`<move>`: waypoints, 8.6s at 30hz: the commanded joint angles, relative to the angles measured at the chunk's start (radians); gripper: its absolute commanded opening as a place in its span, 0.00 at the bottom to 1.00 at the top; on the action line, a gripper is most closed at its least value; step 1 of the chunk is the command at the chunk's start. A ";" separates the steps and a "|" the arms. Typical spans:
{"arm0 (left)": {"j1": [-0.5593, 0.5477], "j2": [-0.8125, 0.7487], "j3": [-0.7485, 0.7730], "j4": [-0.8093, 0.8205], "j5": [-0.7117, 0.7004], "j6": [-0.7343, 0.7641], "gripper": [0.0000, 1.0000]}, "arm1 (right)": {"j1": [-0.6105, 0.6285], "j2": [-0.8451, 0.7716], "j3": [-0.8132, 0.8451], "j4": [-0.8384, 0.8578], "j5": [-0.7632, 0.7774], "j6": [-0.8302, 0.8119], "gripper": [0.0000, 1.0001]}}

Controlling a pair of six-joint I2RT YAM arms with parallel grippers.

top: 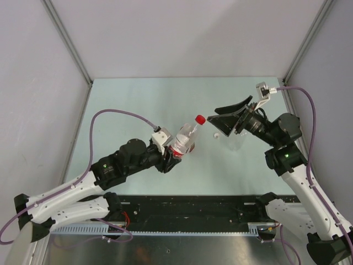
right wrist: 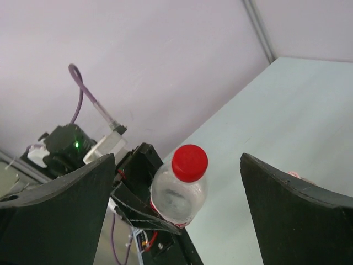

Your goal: Unscrew the bottle caps

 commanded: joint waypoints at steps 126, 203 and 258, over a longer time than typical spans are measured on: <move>-0.232 -0.041 0.083 0.123 0.055 0.080 0.00 | 0.158 0.085 0.073 0.122 -0.121 -0.073 0.00; -0.227 0.109 0.145 -0.036 -0.437 0.055 0.00 | 0.027 0.048 0.134 -0.200 0.215 -0.030 0.99; -0.329 0.345 0.256 -0.201 -0.714 0.012 0.00 | 0.013 0.224 0.137 -0.207 0.031 0.100 0.01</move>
